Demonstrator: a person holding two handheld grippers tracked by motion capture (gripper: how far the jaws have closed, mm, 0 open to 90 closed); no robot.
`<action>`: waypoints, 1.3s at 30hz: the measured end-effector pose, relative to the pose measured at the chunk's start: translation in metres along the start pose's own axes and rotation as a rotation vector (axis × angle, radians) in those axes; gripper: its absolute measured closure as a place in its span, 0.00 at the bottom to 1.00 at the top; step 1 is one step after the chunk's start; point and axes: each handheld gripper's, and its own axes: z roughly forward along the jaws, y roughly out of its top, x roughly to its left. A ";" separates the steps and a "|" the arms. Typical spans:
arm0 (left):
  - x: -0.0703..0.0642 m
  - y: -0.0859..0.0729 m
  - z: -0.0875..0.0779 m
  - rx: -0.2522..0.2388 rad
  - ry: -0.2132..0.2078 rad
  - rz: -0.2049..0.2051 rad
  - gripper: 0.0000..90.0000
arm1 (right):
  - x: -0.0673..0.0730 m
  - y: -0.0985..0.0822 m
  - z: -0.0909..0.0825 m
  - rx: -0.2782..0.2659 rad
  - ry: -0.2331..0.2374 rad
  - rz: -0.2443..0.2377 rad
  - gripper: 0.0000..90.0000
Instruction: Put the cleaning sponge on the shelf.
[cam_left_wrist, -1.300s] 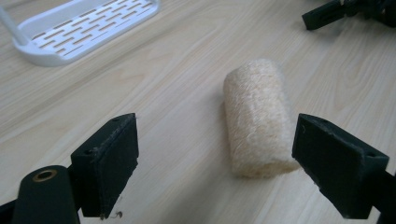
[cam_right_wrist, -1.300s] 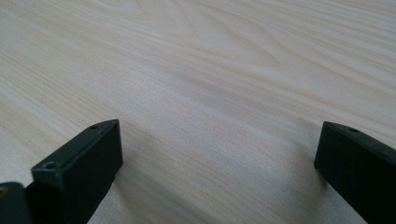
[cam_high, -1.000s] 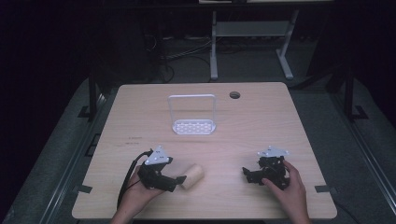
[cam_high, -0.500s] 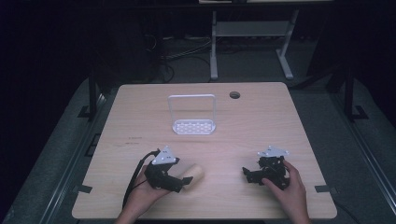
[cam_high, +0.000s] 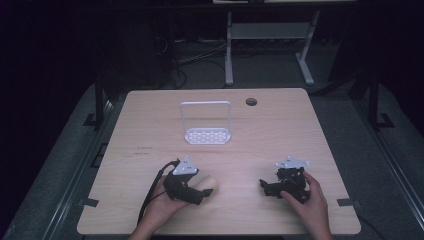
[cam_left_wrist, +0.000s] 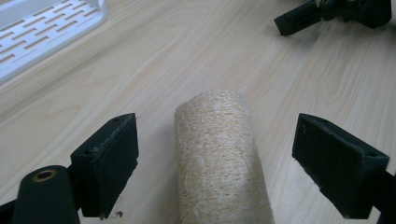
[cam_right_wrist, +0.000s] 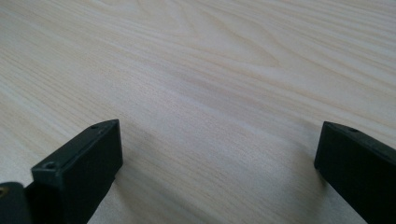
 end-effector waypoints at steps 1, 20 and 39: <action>-0.001 0.000 0.002 0.006 0.000 0.005 0.16 | 0.000 0.000 0.000 0.000 0.000 0.001 0.01; -0.008 -0.008 0.021 0.077 0.032 0.038 0.16 | 0.000 0.000 0.000 0.000 0.001 -0.001 0.01; -0.007 -0.011 0.023 0.091 0.025 0.041 0.38 | 0.000 0.000 0.000 0.001 0.001 -0.001 0.01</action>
